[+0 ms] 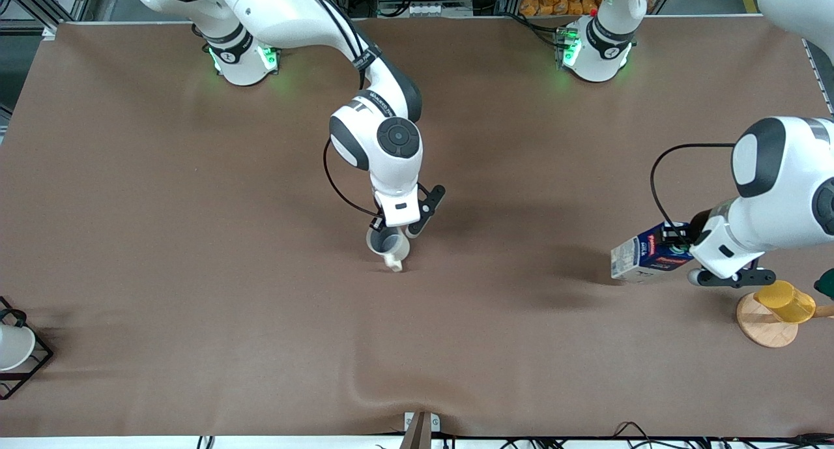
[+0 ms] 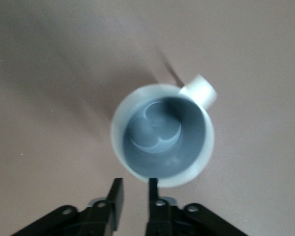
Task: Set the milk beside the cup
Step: 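Lower the mug, open the right gripper while the left gripper lifts the carton, then carry the carton beside the mug while the right gripper withdraws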
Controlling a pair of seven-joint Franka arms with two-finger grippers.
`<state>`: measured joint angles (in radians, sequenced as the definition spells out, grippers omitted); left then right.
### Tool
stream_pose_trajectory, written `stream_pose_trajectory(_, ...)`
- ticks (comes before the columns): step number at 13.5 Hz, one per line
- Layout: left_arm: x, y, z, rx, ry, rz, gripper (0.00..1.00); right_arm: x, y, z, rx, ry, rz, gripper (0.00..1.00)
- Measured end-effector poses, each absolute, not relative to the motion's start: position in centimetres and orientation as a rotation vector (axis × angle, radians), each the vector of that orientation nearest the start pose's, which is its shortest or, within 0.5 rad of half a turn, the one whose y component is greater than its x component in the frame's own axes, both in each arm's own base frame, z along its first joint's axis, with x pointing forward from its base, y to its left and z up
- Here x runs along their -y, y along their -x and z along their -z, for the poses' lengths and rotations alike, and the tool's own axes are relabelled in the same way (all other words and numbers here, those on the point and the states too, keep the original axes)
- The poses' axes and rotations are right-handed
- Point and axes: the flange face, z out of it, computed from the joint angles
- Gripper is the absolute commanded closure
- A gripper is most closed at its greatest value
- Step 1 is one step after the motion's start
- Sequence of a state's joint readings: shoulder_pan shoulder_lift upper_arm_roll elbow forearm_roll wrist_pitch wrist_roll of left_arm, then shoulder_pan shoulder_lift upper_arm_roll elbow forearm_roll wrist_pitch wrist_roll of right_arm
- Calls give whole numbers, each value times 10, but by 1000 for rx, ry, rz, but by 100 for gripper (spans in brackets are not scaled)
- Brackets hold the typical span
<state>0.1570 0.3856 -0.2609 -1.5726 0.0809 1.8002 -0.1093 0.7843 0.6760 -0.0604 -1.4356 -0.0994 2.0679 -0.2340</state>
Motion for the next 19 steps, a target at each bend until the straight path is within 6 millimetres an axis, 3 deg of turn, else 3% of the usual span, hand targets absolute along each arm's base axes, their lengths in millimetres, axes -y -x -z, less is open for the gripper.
stream_pose_trajectory(5,105,-640,-424,42,3160,-234,50,-480,-540,-302,1568,2867,21,0)
stream_pose_trajectory(7,135,-633,-428,89,3167,-239,50,-474,-548,-318,1535,2881,60,0)
stream_pose_trajectory(9,164,-625,-432,128,3174,-243,50,-452,-563,-343,1475,2919,54,0)
stream_pose_trajectory(11,186,-618,-435,131,3180,-247,49,-412,-585,-368,1375,2972,40,0)
stream_pose_trajectory(14,222,-604,-439,43,3198,-259,49,-319,-625,-398,1124,3052,0,0)
stream_pose_trajectory(17,292,-572,-442,82,3192,-281,50,-212,-647,-420,832,3087,-29,0)
stream_pose_trajectory(19,346,-541,-437,123,3168,-301,50,-160,-652,-431,706,3109,-55,0)
